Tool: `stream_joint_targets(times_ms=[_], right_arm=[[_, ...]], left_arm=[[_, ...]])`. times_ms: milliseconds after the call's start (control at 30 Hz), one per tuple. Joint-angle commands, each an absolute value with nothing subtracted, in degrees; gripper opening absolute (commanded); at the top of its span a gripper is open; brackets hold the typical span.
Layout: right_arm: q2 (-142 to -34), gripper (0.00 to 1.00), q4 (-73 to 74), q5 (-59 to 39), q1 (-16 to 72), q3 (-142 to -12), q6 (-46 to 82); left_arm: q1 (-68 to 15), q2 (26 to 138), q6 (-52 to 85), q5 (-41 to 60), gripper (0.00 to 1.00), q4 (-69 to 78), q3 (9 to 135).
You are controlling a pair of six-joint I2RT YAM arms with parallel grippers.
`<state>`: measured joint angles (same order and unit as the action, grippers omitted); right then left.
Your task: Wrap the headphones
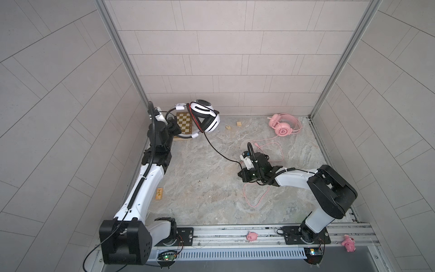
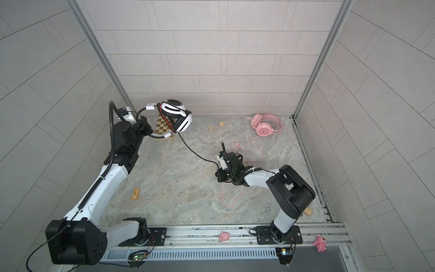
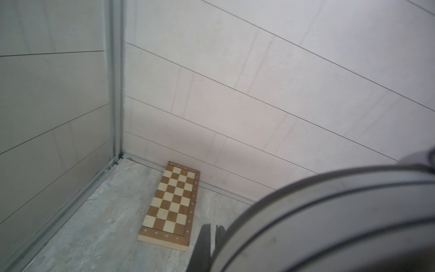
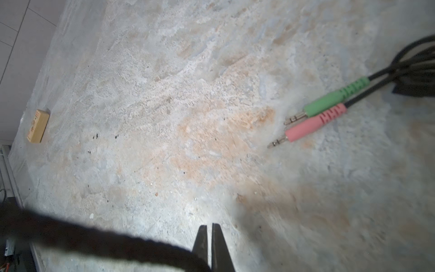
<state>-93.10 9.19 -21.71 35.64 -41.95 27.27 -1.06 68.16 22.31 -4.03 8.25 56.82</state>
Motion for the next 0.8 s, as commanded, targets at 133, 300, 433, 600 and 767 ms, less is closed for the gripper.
stream_joint_targets(times_ms=[133, 300, 433, 600, 767], right_arm=[[-86.8, 0.05, 1.6, -18.8, 36.5, -41.1, 24.3], [-78.8, 0.05, -5.1, -15.6, 39.5, -43.7, 22.9], [-71.9, 0.05, -8.9, -12.8, 41.4, -45.8, 22.1], [-64.4, 0.05, -12.3, -10.4, 43.0, -48.3, 21.2], [-58.0, 0.07, -12.5, -6.7, 43.4, -50.1, 20.2]], left_arm=[[-0.1, 68.7, 28.8, -17.4, 0.0, 6.4, 58.7], [0.0, 70.0, 25.0, -26.7, 0.0, 2.1, 60.9], [-0.1, 70.2, 24.2, -33.8, 0.0, 1.3, 60.9], [-0.1, 71.5, 21.6, -36.2, 0.0, 1.3, 60.9], [-0.2, 73.3, 20.8, -35.5, 0.0, 1.8, 60.4]])
